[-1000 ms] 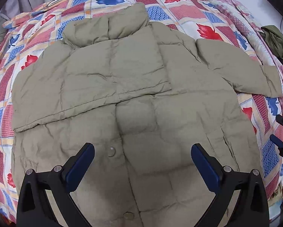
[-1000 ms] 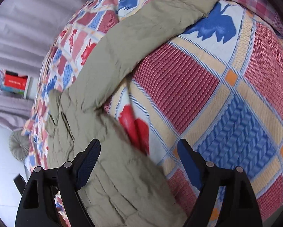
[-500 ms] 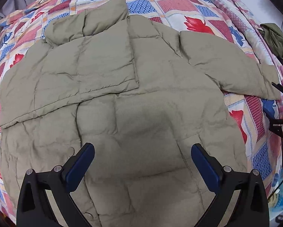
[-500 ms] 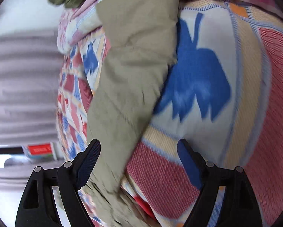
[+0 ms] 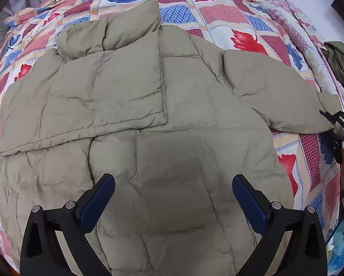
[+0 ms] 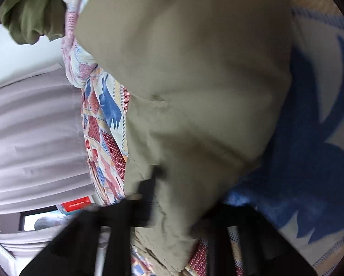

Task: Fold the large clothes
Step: 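Grasp the other sleeve with the right gripper and fold it across the front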

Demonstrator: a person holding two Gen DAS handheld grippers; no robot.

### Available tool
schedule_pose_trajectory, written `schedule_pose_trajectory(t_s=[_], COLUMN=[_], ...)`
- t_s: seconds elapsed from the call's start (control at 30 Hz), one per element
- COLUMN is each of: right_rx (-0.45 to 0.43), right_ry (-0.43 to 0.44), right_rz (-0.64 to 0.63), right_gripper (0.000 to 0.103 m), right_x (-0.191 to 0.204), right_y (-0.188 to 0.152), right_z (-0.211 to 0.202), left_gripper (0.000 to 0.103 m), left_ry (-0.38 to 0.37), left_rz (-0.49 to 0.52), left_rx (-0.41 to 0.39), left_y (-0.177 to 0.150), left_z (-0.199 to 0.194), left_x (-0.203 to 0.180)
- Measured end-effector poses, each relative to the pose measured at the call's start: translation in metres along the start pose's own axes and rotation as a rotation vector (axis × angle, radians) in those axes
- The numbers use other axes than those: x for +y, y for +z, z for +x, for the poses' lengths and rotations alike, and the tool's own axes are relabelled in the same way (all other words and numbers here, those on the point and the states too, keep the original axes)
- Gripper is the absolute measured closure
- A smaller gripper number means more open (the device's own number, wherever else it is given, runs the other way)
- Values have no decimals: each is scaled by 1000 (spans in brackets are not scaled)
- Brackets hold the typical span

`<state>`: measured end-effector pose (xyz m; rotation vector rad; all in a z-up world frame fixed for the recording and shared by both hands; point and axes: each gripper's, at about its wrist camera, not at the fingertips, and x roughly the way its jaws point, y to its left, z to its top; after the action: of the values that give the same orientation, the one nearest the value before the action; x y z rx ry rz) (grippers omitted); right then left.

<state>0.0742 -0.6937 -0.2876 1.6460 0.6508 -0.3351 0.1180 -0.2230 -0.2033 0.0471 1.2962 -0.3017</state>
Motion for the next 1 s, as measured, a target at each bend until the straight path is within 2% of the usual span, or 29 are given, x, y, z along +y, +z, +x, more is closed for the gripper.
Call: schedule_pose_trajectory(t_s=[0.23,0.43,0.57,0.73,0.9,1.0], right_rx=[44,93,153,232,332,383], right_ry=[79,107,107,55,-69,-157], right_rz=[-229,-497,-686,-942,-1166,-1215], right_gripper=[98,98,98,97,98,98], right_x=[60,136,179,203,185,156], right_y=[-29,-95,-169,-272,-380,-423], right_z=[-9,-4,24,68,115,144], left_gripper=[1,1,1,1,1,1], left_ry=[12,59,75,84,126,136], left_rz=[-16,-49,-76,-153,-179,-190], left_rx=[-73,-131,-156,-179,-203,-196], left_y=[15,22,21,16,4,0], left_z=[-19,-34,-42,-53,-60,-58], left_x=[25,63,99,151,199,223])
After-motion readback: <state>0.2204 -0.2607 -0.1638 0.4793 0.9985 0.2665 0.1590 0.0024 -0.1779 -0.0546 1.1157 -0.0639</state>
